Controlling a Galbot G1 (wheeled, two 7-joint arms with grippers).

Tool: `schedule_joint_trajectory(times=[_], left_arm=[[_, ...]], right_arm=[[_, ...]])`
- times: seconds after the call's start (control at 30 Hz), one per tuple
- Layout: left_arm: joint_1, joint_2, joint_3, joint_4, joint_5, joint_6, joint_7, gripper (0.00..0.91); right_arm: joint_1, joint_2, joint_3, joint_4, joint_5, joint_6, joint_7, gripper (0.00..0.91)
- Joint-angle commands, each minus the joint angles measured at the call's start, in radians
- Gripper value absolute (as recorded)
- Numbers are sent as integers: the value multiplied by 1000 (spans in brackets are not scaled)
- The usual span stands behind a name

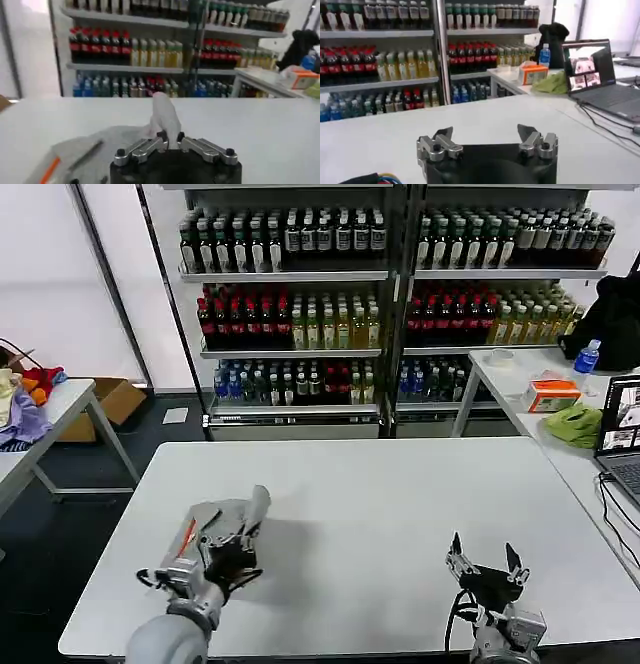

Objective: Fold and organize the clothes.

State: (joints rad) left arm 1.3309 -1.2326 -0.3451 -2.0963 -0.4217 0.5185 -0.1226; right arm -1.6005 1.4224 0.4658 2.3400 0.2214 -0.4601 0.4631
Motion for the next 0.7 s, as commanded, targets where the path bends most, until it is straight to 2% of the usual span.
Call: schedule_joint_trajectory(times=[0.03,0.07,0.2,0.37,0.43,0.5,0.7], left_arm=[[-87,-69,175,85,47,15,-12,675],[-85,-70,174,79,38,12,-11,907],[-87,-89,184,43,-77,-47,2,907],[-101,-130,175,42,-224,-72,-33,907],[-101,-137,153,44,-220,-83,-69,907],[-99,-129,122,43,-202,-82,-94,907],[-86,-53,-45,40,10,-54,-112,907]], right_arm=[[-3,30,-9,-4,-31,-10,1,907],[2,30,-14,-5,-34,-15,1,907],[32,31,-32,-16,-36,-44,7,907],[77,21,-61,-48,-7,-71,11,907],[97,12,-71,-56,67,-75,22,907],[126,-7,-83,-75,217,-88,34,907],[239,-54,-166,-164,474,-119,58,907]])
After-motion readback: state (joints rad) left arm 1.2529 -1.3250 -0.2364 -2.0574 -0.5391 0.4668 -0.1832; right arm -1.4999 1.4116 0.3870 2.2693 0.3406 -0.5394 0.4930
